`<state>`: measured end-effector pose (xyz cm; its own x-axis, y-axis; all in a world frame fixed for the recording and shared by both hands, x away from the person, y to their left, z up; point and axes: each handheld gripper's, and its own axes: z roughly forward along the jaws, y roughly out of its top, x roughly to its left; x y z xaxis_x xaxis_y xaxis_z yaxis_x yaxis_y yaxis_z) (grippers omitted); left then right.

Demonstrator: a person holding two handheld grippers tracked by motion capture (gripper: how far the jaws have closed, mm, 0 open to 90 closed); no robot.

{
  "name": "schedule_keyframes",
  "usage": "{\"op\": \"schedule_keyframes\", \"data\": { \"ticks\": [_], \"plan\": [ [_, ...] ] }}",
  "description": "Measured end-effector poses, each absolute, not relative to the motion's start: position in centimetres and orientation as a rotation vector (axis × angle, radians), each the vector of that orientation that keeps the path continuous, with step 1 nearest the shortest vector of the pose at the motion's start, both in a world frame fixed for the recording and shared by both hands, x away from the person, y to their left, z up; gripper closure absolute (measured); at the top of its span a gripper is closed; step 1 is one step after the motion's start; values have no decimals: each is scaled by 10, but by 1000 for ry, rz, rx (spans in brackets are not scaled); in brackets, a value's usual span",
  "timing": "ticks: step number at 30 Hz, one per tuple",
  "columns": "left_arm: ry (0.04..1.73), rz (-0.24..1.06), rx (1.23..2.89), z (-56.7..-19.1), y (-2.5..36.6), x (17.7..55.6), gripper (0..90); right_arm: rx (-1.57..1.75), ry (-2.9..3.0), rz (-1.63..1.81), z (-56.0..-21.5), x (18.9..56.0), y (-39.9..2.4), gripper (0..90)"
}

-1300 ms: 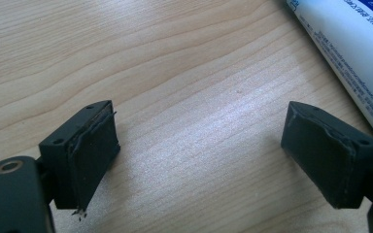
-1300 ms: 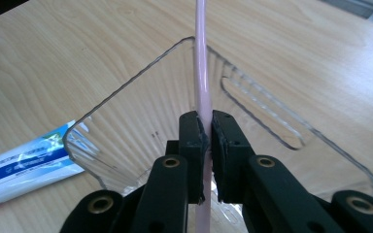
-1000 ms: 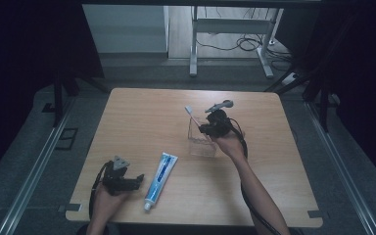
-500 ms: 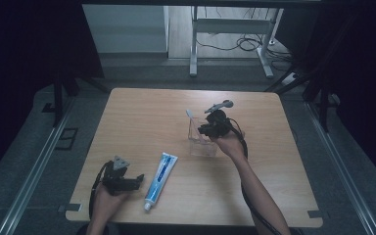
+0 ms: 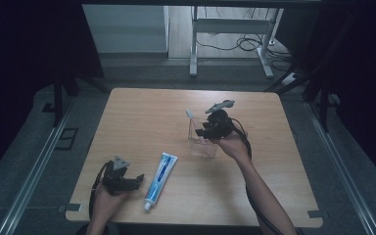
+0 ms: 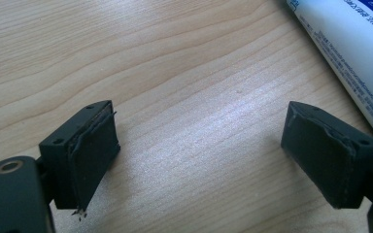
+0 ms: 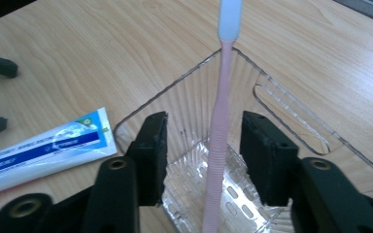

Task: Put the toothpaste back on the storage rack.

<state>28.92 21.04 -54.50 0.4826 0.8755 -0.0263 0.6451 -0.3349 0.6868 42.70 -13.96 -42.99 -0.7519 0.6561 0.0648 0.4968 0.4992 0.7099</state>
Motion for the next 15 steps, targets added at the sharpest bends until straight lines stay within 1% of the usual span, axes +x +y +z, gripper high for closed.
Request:
{"op": "schedule_keyframes", "data": {
  "ticks": [10, 15],
  "plan": [
    [1249, 467, 2092, -545, 210, 289, 131, 981, 2501, 1135, -419, 412, -151, 370],
    [1249, 466, 2092, -545, 210, 289, 132, 977, 2478, 1142, -416, 403, -161, 319]
  ]
}}
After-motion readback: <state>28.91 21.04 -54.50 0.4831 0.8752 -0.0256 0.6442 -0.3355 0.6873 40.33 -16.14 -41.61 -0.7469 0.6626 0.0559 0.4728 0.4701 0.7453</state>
